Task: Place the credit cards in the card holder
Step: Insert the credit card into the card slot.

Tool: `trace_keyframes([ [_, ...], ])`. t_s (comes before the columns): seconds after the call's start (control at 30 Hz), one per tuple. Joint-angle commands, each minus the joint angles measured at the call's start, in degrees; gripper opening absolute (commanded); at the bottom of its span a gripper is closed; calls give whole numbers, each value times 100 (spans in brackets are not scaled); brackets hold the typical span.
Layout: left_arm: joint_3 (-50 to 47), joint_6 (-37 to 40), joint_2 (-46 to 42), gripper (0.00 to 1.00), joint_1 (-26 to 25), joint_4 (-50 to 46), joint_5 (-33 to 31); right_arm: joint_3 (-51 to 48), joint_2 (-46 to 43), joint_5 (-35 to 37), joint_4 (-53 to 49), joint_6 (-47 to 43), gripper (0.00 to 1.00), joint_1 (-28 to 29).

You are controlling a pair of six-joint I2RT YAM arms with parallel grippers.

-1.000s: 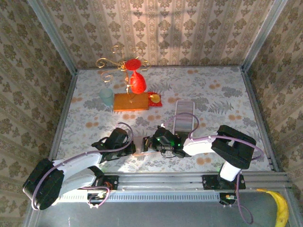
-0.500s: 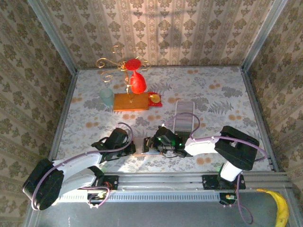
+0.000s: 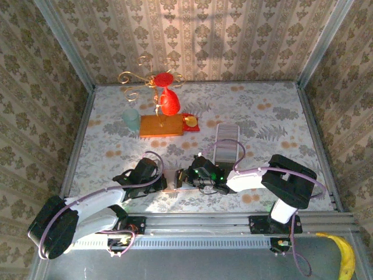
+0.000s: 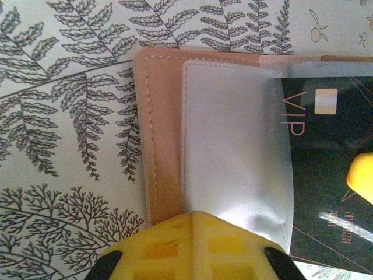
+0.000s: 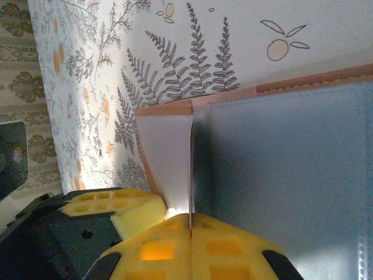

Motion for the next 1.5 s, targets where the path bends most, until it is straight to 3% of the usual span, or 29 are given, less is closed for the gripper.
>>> trace_keyframes([
  [0.0,-133,-52,-16,0,-60,-202,-65,-67,119,-267,388,-52,0,36],
  [0.13,-120,-52,-16,0,-59,-218,-65,-20,158,-298,184,-92,0,27],
  [0.33,-93,-39,-16,0,-59,-233,-57,201,-10,-46,-841,-482,22,18],
  [0.47,-85,-35,-16,0,-57,-227,-56,399,3,37,-1377,-723,29,24],
  [0.57,-75,-26,1,0,-60,-227,-57,485,99,-3,-1457,-790,29,19],
  [0.67,-84,-36,2,0,-67,-214,-57,558,170,-21,-1479,-867,20,27],
  [0.93,-111,-46,18,0,-74,-201,-63,914,329,-64,-1836,-1165,11,62],
  [1.17,-111,-56,37,0,-74,-181,-65,1220,467,-114,-2135,-1376,17,84],
  [1.47,-128,-51,19,0,-83,-201,-63,1379,190,423,-3109,-1728,26,88],
])
